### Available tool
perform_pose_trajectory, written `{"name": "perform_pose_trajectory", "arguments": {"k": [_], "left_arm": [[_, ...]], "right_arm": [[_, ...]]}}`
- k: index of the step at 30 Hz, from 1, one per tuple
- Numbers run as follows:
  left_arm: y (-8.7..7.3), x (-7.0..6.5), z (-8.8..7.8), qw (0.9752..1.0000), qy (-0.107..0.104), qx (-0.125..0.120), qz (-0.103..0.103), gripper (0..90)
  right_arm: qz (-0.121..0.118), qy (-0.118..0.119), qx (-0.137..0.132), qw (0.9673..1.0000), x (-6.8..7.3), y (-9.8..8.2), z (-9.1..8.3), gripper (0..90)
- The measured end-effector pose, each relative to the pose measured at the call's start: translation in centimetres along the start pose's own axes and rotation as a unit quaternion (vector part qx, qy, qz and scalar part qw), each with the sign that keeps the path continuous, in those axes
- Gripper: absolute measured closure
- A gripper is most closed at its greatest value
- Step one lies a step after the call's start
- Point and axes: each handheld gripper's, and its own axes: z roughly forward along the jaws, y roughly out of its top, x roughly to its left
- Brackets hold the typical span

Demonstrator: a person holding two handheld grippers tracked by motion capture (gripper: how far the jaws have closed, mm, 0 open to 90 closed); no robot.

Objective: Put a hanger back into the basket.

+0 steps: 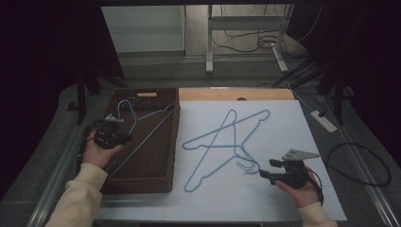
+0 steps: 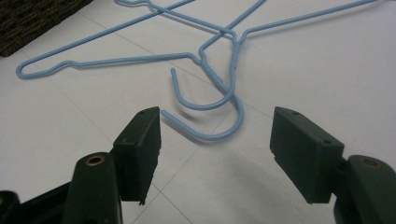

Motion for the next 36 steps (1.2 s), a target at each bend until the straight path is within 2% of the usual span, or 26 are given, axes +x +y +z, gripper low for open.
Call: {"name": "perform_pose_trajectory", "arguments": {"k": [9, 16, 17, 20, 22, 25, 28, 32, 36], "left_arm": [[0.0, 0.5, 1.0, 0.9993, 0.025, 0.029, -0.004, 86.5], [0.0, 0.8, 1.4, 0.9984, 0.04, 0.039, -0.009, 86.0], [0.0, 0.8, 1.4, 0.9979, 0.052, 0.037, -0.01, 86.0], [0.1, 0.6, 1.0, 0.9959, 0.087, 0.023, -0.004, 69.9], [0.1, 0.5, 0.6, 0.9954, 0.096, 0.01, -0.004, 64.0], [0.1, 0.3, -0.4, 0.9956, 0.091, -0.014, -0.017, 51.8], [0.1, -0.1, -1.5, 0.9959, 0.079, -0.041, -0.02, 45.0], [0.0, -0.8, -3.1, 0.996, 0.032, -0.082, -0.02, 39.5], [-0.4, -1.8, -4.4, 0.9936, 0.001, -0.113, -0.001, 35.8]], "right_arm": [[0.0, 0.0, 0.002, 1.0, 0.0, 0.0, 0.0, 34.4], [-0.001, 0.001, 0.006, 1.0, 0.0, 0.0, 0.2, 34.2], [0.0, 0.001, 0.007, 1.0, 0.0, 0.0, 0.2, 34.2], [-0.001, 0.001, 0.008, 1.0, 0.0, 0.0, 0.2, 34.2], [0.0, 0.001, 0.009, 1.0, 0.0, 0.0, 0.2, 34.1], [0.0, 0.001, 0.009, 1.0, 0.0, -0.1, 0.2, 34.1], [0.0, 0.001, 0.009, 1.0, 0.0, 0.0, 0.2, 34.1], [0.0, 0.001, 0.009, 1.0, 0.0, 0.0, 0.2, 34.1], [0.0, 0.001, 0.008, 1.0, 0.0, 0.0, 0.2, 34.2]]}}
